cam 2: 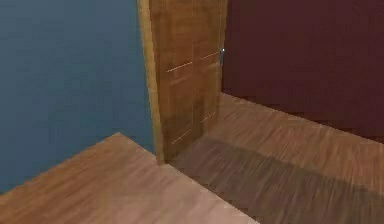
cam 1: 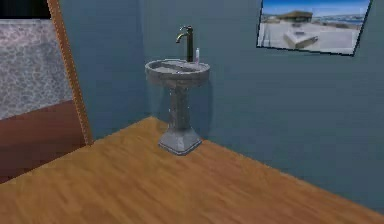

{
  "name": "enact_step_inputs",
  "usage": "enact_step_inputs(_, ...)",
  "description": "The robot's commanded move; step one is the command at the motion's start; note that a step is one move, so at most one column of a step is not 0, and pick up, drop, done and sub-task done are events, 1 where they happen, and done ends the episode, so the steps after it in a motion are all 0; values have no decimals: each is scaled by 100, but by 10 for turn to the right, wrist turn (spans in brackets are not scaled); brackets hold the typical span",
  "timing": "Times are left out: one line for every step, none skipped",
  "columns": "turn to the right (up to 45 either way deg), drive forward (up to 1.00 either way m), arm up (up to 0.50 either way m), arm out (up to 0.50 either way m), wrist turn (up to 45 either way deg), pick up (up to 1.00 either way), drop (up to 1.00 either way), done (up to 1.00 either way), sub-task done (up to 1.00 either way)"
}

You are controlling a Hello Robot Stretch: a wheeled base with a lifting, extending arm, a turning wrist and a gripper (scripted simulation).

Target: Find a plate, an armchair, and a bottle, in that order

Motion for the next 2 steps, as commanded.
enact_step_inputs(360, 0, 0, 0, 0, 0, 0, 0, 0)
enact_step_inputs(0, 15, 0, 0, 0, 0, 0, 0, 0)
